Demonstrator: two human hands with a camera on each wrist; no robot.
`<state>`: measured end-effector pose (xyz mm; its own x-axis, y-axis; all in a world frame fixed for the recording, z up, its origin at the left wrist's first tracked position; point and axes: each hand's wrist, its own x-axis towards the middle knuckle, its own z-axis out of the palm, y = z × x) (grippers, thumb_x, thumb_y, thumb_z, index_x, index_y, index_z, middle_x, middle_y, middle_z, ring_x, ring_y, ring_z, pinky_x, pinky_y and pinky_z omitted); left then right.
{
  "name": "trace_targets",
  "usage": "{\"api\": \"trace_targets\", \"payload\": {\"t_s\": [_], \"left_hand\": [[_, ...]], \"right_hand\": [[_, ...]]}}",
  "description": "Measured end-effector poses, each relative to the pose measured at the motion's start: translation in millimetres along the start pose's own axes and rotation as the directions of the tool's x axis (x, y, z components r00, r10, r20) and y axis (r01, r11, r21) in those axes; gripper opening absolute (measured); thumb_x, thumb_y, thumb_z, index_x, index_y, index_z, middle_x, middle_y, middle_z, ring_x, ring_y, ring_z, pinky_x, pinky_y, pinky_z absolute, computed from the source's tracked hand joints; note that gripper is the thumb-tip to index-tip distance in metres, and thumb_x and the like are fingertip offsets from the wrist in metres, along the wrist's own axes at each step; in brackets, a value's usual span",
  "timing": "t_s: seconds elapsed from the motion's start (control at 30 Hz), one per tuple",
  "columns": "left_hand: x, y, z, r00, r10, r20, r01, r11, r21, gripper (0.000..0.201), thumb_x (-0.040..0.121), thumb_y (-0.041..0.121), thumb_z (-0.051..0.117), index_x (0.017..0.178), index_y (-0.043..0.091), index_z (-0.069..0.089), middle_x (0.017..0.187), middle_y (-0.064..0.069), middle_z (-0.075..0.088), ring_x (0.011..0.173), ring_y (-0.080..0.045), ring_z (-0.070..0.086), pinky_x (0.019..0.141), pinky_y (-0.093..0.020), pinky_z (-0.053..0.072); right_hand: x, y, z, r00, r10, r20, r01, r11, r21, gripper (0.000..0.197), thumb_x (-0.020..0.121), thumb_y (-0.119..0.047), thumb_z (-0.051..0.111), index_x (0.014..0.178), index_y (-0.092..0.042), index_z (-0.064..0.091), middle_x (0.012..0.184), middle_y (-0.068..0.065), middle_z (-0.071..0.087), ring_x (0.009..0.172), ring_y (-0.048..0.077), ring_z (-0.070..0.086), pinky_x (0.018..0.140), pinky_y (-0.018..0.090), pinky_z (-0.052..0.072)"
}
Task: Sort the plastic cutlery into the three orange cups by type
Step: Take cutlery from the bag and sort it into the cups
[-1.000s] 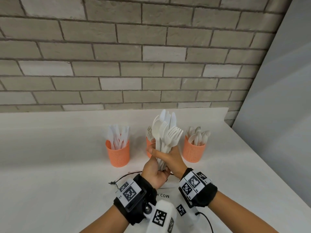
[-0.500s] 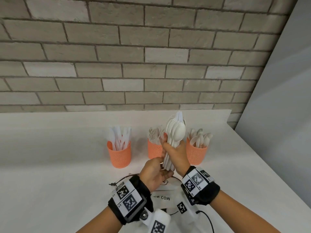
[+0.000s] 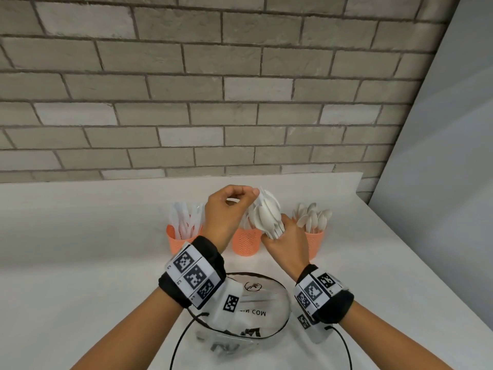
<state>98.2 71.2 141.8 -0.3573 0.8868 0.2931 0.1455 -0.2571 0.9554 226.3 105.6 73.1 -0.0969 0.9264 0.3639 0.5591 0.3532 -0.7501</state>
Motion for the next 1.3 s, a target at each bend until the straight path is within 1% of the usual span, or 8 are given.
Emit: {"api": "trace_targets", "payload": {"t_s": [0.1, 0.3, 0.47, 0.63, 0.77, 1.07, 1.2, 1.3], "left_hand": [[-0.3, -3.9, 5.8, 1.0, -0.001, -0.01, 0.002, 0.997, 0.074, 0.012, 0.082, 0.022, 0.068, 0.083, 0.01, 0.069, 0.085, -0.004, 0.069, 0.076, -0.014, 0.059, 0.073, -0.025, 0.049], [6.6, -5.8, 9.9, 0.999, 0.032, -0.025, -0.026, 0.976, 0.216, 0.014, 0.086, 0.016, 0.062, 0.074, 0.011, 0.063, 0.073, -0.002, 0.063, 0.066, -0.014, 0.057, 0.071, -0.033, 0.051], [16.0, -1.0, 3.8, 0.997, 0.002, -0.081, 0.004, 0.997, 0.081, 0.015, 0.091, 0.016, 0.055, 0.076, 0.016, 0.055, 0.077, -0.005, 0.059, 0.058, -0.007, 0.057, 0.053, -0.015, 0.048], [11.3, -8.6, 8.7, 0.999, -0.004, 0.032, 0.0, 0.993, 0.117, 0.015, 0.089, 0.026, 0.059, 0.092, 0.012, 0.065, 0.082, -0.005, 0.062, 0.071, -0.016, 0.054, 0.064, -0.028, 0.045], [7.7, -10.3, 11.6, 0.998, 0.007, 0.067, -0.016, 0.992, 0.129, 0.014, 0.093, 0.02, 0.053, 0.094, 0.011, 0.065, 0.077, -0.002, 0.062, 0.063, -0.008, 0.054, 0.058, -0.018, 0.045], [37.4, 25.1, -23.8, 0.986, 0.043, -0.16, -0.093, 0.943, -0.321, 0.019, 0.101, 0.021, 0.035, 0.089, 0.019, 0.05, 0.07, -0.004, 0.062, 0.064, -0.013, 0.067, 0.065, -0.024, 0.057], [50.8, 32.1, -38.6, 0.967, -0.053, -0.247, -0.058, 0.905, -0.421, 0.021, 0.1, 0.025, 0.037, 0.087, 0.022, 0.052, 0.058, 0.003, 0.038, 0.042, -0.004, 0.043, 0.045, -0.018, 0.041], [47.2, 25.1, -36.7, 0.981, -0.1, -0.167, 0.064, 0.976, -0.209, 0.014, 0.09, 0.018, 0.056, 0.077, 0.019, 0.053, 0.056, 0.006, 0.033, 0.039, -0.002, 0.03, 0.038, -0.013, 0.028]], "right_hand": [[-2.7, 2.4, -0.4, 1.0, 0.006, 0.012, -0.005, 1.0, -0.03, 0.019, 0.072, -0.014, 0.065, 0.081, -0.018, 0.049, 0.056, -0.013, 0.047, 0.059, 0.019, 0.05, 0.048, 0.023, 0.033], [-7.7, 8.4, -4.6, 0.999, 0.027, 0.039, -0.025, 0.998, -0.064, 0.028, 0.072, -0.017, 0.067, 0.099, -0.012, 0.058, 0.073, -0.004, 0.059, 0.067, 0.02, 0.056, 0.057, 0.028, 0.041], [-11.3, 15.9, -10.3, 0.997, 0.043, 0.061, -0.038, 0.996, -0.077, 0.021, 0.074, -0.013, 0.063, 0.085, -0.019, 0.046, 0.07, -0.001, 0.056, 0.065, 0.023, 0.053, 0.052, 0.026, 0.038], [-9.5, 16.0, -11.3, 0.998, 0.009, 0.06, -0.002, 0.994, -0.109, 0.021, 0.076, -0.014, 0.062, 0.084, -0.019, 0.043, 0.068, -0.002, 0.054, 0.062, 0.02, 0.049, 0.048, 0.02, 0.032], [-8.8, 16.5, -11.8, 0.998, 0.007, 0.06, -0.001, 0.994, -0.112, 0.018, 0.076, -0.015, 0.063, 0.09, -0.013, 0.052, 0.07, -0.002, 0.055, 0.063, 0.02, 0.049, 0.046, 0.018, 0.03], [-5.5, 24.2, -15.3, 0.99, 0.005, 0.139, -0.001, 1.0, -0.027, 0.014, 0.076, -0.009, 0.062, 0.087, -0.011, 0.053, 0.064, -0.007, 0.052, 0.062, 0.019, 0.053, 0.052, 0.024, 0.036], [-5.4, 26.8, -15.1, 0.986, -0.012, 0.165, 0.014, 1.0, -0.014, 0.015, 0.076, -0.009, 0.061, 0.084, -0.016, 0.05, 0.063, -0.007, 0.052, 0.064, 0.021, 0.055, 0.055, 0.029, 0.04], [-4.6, 26.8, -14.7, 0.988, -0.015, 0.151, 0.021, 0.999, -0.032, 0.013, 0.077, -0.01, 0.062, 0.085, -0.012, 0.052, 0.066, -0.003, 0.055, 0.064, 0.022, 0.055, 0.057, 0.032, 0.042]]}}
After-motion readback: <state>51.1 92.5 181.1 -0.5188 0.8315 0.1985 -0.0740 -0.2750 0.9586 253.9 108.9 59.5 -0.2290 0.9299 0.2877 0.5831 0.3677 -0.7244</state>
